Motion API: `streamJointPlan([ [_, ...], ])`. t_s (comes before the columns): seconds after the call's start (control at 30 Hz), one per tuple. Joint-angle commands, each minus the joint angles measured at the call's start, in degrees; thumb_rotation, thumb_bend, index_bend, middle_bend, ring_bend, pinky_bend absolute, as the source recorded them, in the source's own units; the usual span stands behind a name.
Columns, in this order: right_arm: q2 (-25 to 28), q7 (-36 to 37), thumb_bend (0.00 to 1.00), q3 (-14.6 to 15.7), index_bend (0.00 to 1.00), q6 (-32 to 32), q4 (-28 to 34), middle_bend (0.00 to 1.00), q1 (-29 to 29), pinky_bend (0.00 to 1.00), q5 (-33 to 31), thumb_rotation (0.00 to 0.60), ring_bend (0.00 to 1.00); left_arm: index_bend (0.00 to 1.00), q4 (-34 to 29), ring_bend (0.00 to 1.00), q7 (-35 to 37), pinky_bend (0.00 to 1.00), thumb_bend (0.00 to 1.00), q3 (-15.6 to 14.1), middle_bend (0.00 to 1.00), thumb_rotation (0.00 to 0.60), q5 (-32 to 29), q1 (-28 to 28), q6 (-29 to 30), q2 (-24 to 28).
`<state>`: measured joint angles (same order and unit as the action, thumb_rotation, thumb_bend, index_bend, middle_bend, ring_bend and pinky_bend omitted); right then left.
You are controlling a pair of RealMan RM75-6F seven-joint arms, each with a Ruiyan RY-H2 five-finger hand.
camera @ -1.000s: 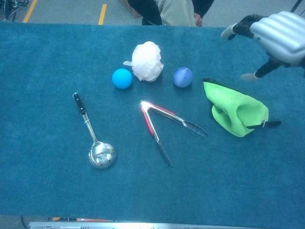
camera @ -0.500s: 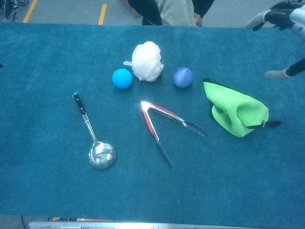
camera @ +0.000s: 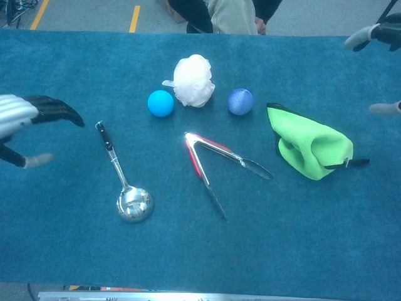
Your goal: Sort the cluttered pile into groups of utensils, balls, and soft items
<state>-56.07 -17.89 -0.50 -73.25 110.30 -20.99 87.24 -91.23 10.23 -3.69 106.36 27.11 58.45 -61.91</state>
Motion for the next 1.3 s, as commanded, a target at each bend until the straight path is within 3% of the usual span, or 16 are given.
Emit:
streamJointPlan([
  [0.03,0.2,0.2,0.01,0.1,0.23,-0.3,-0.1,0.30,0.5,0.32,0.1,0.600,0.16,0.20,2.0,0.11,0.0,0.11,0.35,-0.6,0.17,0.600,0.9,1.7,-0.5,-2.4],
  [0.23,0.4,0.8,0.01,0.1,0.23,-0.5,-0.6,0.30,1.4,0.32,0.1,0.600,0.16,0.23,5.0,0.11,1.4,0.11,0.35,-1.0,0.17,0.600,1.1,4.1,-1.3,-6.4],
  [0.63,0.8,1.8,0.01,-0.1,0.23,-0.5,-1.2,0.30,2.7,0.32,-0.3,0.600,0.16,0.24,12.6,0.11,0.5,0.11,0.35,-4.8,0.16,0.600,3.1,7.0,-2.0,-12.5],
  [1.3,1.3,2.7,0.01,-0.5,0.23,-0.3,-1.4,0.30,4.1,0.32,-0.6,0.600,0.16,0.26,16.5,0.11,0.8,0.11,0.35,-7.8,0.16,0.600,1.0,8.1,-1.1,-17.5],
])
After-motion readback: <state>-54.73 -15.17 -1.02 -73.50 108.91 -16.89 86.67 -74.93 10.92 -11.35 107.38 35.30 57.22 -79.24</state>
